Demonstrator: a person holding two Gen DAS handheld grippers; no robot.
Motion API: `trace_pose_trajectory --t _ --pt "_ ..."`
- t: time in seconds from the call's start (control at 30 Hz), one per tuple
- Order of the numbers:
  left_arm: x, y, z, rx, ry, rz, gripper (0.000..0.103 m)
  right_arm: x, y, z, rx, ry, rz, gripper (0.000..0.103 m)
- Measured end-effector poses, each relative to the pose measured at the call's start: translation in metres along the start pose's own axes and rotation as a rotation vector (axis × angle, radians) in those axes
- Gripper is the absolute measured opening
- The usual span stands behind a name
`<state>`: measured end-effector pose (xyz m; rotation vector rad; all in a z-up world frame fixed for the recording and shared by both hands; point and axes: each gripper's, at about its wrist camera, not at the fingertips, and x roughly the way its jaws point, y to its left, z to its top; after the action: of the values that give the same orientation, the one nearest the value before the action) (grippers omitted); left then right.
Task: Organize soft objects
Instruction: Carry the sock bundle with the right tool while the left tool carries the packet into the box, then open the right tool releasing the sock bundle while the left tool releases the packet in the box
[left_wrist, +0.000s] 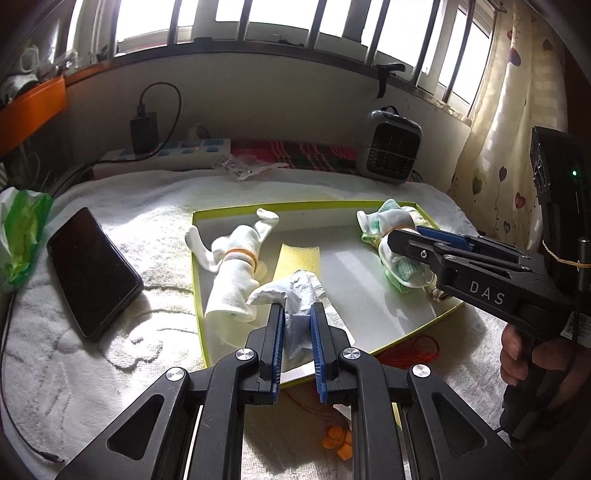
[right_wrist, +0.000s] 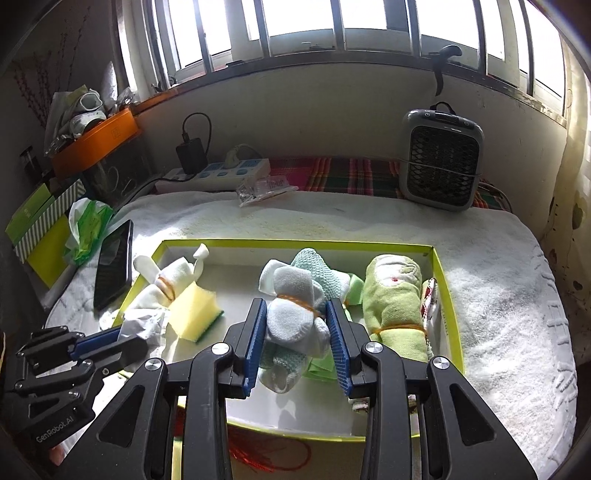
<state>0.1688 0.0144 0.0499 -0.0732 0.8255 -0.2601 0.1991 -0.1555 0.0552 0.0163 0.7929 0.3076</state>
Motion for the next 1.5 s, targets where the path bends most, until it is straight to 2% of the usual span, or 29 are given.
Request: trace_pose_trajectory --t 0.5,0.73,1.1,1.5 --pt "0.021 0.007 -0.004 -0.021 0.046 0.001 0.014 0.030 0.008 0.003 -0.064 0.037 -0.027 0.035" --pt "0.023 0.007 -0.005 -0.025 0.053 0.008 0.020 0.033 0.008 0.004 -0.073 0.032 -0.028 0.036" --pt "0.024 0.004 -0.006 -0.008 0.056 0.028 0.025 0.034 0.011 0.003 -0.093 0.022 -0.043 0.037" --pt "0.018 0.003 -0.005 -0.010 0.045 0.040 0.034 0.030 0.009 0.001 -0.064 0.014 -0.031 0.045"
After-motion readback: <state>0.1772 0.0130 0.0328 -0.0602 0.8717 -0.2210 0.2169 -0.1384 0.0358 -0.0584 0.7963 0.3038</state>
